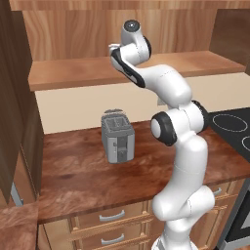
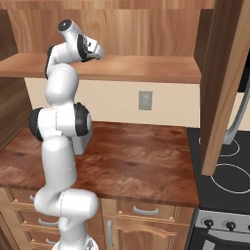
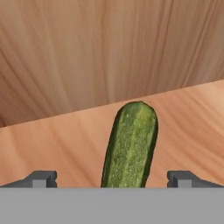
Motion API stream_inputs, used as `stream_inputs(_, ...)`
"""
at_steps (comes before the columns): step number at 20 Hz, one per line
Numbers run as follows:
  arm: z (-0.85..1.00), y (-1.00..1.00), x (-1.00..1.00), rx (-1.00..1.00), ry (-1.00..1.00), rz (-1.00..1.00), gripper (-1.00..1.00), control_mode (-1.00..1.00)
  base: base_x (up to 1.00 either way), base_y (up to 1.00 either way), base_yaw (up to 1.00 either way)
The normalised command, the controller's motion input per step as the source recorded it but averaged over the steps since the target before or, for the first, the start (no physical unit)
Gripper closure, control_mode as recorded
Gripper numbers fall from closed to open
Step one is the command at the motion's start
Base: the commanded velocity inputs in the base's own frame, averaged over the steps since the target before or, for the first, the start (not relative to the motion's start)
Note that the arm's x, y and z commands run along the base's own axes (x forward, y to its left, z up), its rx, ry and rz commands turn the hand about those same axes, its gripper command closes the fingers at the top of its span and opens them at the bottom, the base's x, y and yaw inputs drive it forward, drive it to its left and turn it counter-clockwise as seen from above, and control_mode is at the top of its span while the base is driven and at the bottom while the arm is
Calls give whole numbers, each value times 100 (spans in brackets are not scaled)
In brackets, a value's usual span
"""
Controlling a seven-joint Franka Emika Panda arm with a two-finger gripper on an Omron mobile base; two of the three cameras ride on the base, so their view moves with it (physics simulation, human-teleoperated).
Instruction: Pick the squashs from the cabinet and place them in one bowl. Pick the peach from the sink and place it in the other bowl.
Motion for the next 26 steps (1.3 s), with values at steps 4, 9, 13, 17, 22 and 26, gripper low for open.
stream_inputs(4, -6, 0, 0, 0, 0, 0, -100, -100, 0, 0, 0)
stream_inputs(9, 0, 0, 0, 0, 0, 0, -100, -100, 0, 0, 0)
stream_inputs(13, 0, 0, 0, 0, 0, 0, -100, -100, 0, 0, 0)
stream_inputs(17, 0, 0, 0, 0, 0, 0, -100, -100, 0, 0, 0)
stream_inputs(22, 0, 0, 0, 0, 0, 0, -100, -100, 0, 0, 0)
stream_inputs(26, 0, 0, 0, 0, 0, 0, -100, -100, 0, 0, 0)
